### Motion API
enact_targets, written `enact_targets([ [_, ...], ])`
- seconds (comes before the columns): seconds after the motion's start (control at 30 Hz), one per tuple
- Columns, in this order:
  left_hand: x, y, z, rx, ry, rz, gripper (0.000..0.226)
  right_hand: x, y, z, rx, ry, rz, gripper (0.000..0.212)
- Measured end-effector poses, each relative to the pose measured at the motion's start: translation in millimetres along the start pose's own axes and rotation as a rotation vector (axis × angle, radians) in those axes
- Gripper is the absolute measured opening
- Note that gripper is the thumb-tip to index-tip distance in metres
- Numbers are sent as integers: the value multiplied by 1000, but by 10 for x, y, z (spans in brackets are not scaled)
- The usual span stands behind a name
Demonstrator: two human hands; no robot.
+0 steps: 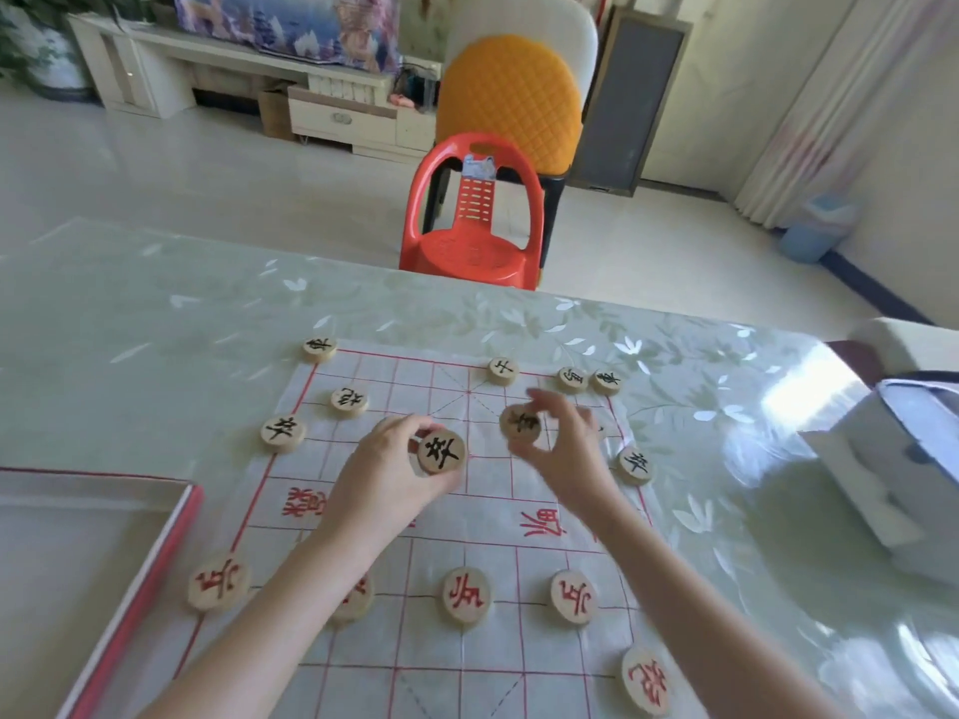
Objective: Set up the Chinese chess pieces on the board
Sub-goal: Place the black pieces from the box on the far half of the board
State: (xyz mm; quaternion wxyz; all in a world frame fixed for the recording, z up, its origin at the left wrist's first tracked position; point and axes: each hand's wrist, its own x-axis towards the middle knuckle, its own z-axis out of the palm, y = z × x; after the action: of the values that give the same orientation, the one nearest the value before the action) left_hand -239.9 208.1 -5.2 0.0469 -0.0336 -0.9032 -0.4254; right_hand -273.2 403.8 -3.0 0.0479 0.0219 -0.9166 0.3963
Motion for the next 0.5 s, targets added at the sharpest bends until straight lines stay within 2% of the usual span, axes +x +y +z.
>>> enact_targets([
  [0.13, 221, 97, 306, 25, -17, 22, 47, 533, 334, -130, -113, 63, 90, 56],
  [0.27, 376, 207, 521, 27, -27, 39, 46, 875, 454, -99, -80, 76, 177, 54],
  [0.5, 410, 199, 664, 30, -33, 40, 47, 1162, 493, 1, -169, 46, 151, 52],
])
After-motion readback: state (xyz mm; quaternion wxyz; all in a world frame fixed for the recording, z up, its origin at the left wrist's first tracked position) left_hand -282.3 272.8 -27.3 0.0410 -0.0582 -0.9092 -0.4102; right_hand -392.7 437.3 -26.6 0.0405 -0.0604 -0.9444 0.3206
